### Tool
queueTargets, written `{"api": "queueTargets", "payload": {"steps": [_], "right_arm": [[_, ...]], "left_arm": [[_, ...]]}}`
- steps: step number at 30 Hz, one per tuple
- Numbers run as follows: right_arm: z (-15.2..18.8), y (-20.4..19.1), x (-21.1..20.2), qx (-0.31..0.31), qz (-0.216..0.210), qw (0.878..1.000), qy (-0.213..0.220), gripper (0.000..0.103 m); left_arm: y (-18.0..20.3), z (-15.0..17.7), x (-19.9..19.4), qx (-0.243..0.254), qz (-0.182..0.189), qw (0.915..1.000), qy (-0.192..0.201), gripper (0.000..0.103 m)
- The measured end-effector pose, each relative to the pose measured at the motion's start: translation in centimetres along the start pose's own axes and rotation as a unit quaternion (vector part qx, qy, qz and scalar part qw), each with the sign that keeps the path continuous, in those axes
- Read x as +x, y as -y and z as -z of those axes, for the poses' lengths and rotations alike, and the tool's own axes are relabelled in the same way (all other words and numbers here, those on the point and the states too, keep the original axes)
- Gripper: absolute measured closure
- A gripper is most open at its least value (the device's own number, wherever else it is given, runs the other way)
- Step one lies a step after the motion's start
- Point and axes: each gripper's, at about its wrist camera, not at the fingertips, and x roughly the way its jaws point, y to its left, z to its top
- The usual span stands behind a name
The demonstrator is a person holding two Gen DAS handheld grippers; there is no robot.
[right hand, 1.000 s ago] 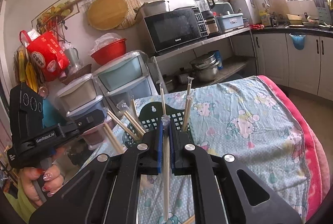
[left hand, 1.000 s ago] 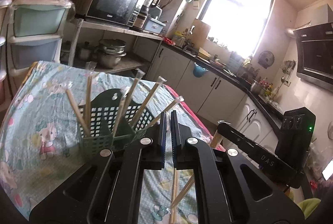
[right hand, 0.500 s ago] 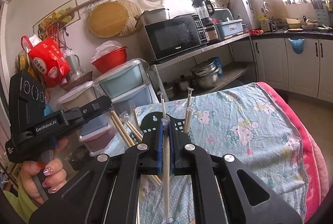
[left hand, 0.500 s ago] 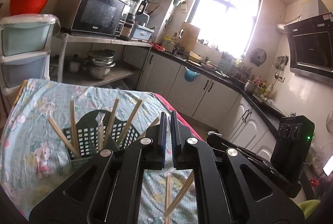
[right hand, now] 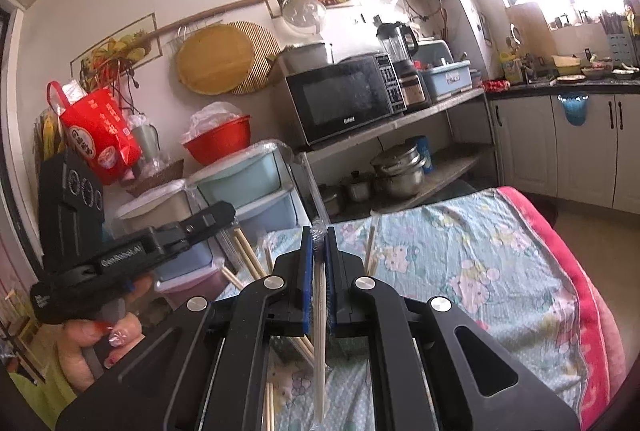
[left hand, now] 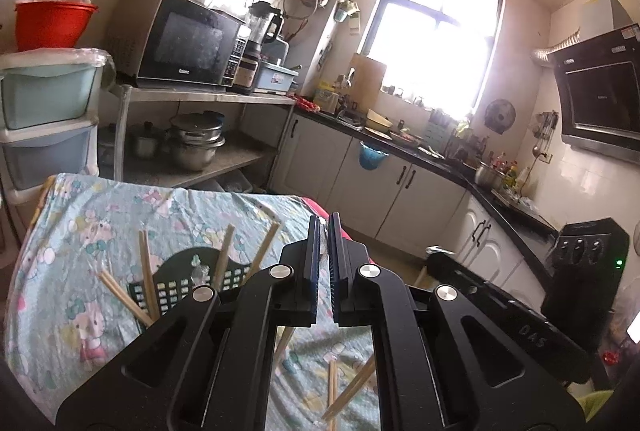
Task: Organize utensils
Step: 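Lower both held chopsticks down into the caddy slots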
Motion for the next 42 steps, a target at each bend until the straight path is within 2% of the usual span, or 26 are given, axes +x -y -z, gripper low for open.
{"api": "queueTargets", "payload": {"steps": [17,28,35,42], "right_arm": [[-4.5,-0.5,1.0,-0.016,0.006,0.998,0.056,0.097],[-6.8,-1.4,2.9,-0.036,0.01,0.995,0.088,0.097],[-6.8,-1.7,5.3,-0.053,0.02,0.993,0.1,0.097],[-5.6,-1.2,7.9,-0.056,0.038,0.994,0.089,0.097]], "left_arm": [[-2.3,-4.6,0.6,-0.01,-0.03,0.9981,0.052,0.101],[-3.8,-5.1,1.9,-0.024,-0.047,0.9967,0.062,0.101],[-4.5,-4.6,3.1,-0.03,-0.05,0.9966,0.057,0.101],[-5.0,-4.8,3.6,-0.035,-0.049,0.9962,0.062,0.101]]}}
